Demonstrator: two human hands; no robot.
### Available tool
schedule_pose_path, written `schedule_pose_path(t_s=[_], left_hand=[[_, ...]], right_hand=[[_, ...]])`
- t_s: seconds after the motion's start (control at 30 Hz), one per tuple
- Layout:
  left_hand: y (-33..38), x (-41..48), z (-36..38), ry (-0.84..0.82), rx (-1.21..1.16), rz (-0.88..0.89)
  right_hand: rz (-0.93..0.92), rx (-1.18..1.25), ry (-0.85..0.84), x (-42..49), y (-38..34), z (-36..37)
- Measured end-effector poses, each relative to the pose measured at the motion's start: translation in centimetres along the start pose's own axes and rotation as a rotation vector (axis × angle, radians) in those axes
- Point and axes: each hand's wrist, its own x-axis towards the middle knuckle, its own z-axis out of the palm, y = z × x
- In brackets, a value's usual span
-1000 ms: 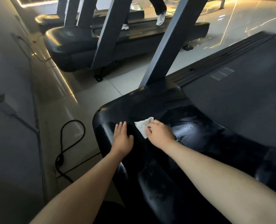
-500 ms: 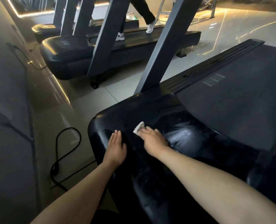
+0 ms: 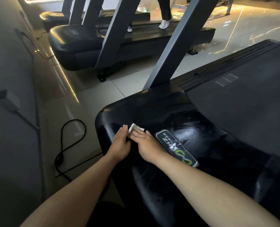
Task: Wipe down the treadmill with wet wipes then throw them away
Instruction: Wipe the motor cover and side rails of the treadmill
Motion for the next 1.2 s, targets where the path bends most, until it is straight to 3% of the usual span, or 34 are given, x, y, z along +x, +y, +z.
schedule_pose_path(t_s=[0.2,0.33,0.5,0.57,0.77,1.03,1.13,1.2], left_hand=[[-1.3,-1.9,-0.1,0.157,0.291,-0.063],[-0.7,-2.0,0.0,0.145,0.277,-0.156],[-1.2,-2.3,-1.2,0.110,0.146,-0.142],[-1.7,-2.4,-1.7,0.089,0.162,-0.121],[-1.4,-2.9,-1.6,0.110,0.101,-0.120],[-0.6,-2.4,-1.1,0.210,0.079,-0.153],[0.3,-2.6,-0.6,0.204,0.122,-0.145],[0.9,-2.8,0.0,0.185,0.174,-0.093]], right_hand=[[0.327,-0.157,0.126,-1.5,3.3,-0.5],[0.235,-0.070,0.169,-1.3,-0.8,1.1],[0.103,-0.042,0.032,-1.0,-3.4,1.6],[0.133,-0.105,0.037,-1.1,-2.1,1.0],[0.445,-0.206,0.043,-1.7,1.0,-0.4],[0.102,-0.228,-0.055,-4.9,-5.7,3.7],[0.109,-0.297,-0.039,-5.7,-4.6,3.1],[0.218,-0.297,-0.011,-5.7,-2.9,1.9]])
